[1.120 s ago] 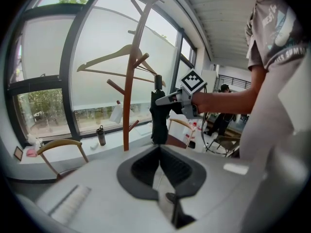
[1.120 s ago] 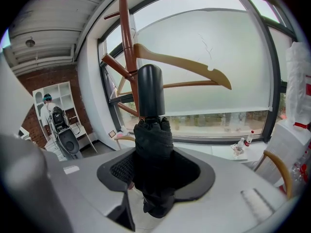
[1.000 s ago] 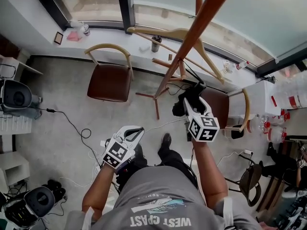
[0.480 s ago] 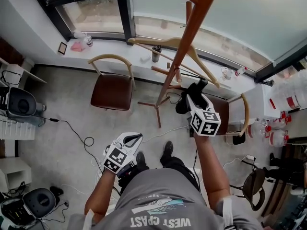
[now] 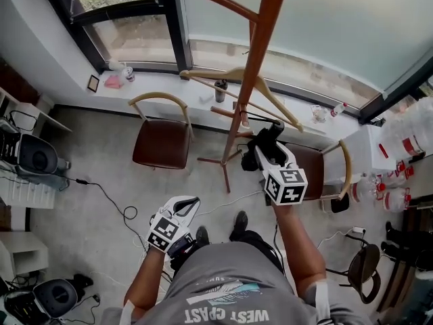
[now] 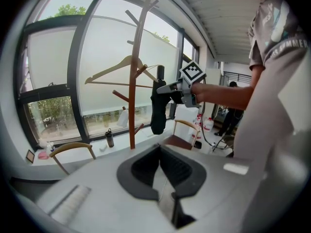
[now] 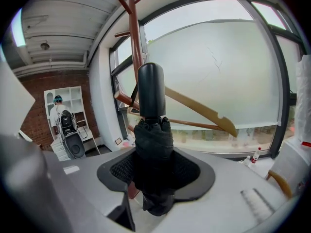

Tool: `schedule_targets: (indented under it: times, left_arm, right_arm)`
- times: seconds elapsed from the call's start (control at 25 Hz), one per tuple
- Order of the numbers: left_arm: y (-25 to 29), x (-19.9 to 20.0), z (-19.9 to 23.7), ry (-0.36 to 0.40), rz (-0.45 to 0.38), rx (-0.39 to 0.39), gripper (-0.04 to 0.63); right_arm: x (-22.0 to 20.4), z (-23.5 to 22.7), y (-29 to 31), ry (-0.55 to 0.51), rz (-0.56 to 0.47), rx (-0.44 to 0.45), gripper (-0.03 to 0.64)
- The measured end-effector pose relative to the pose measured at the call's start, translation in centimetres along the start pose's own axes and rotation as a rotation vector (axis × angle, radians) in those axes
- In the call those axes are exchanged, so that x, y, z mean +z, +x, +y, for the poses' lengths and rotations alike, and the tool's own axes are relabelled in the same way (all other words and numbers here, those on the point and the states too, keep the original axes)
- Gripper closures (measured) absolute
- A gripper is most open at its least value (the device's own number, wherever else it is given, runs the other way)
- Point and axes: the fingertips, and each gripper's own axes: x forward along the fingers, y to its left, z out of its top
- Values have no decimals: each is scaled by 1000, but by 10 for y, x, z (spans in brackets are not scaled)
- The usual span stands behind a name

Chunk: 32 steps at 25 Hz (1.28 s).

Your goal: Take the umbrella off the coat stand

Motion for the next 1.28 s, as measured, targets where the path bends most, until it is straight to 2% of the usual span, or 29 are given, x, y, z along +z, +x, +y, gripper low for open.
schedule_targets:
  times: [0.24,0.72,1.28]
  left_arm:
    - [-1,4,-7,13,-6,7,594]
    - [-11,1,-20,15,-16,9,594]
    - [-32,30,-20,-21,-135,-3,594]
  right_arm:
    - [23,13,-29,-40,-60,33,403]
    - [40,29,-83,-14,-92,77,403]
    - [54,52,-131,-16,-119,124,403]
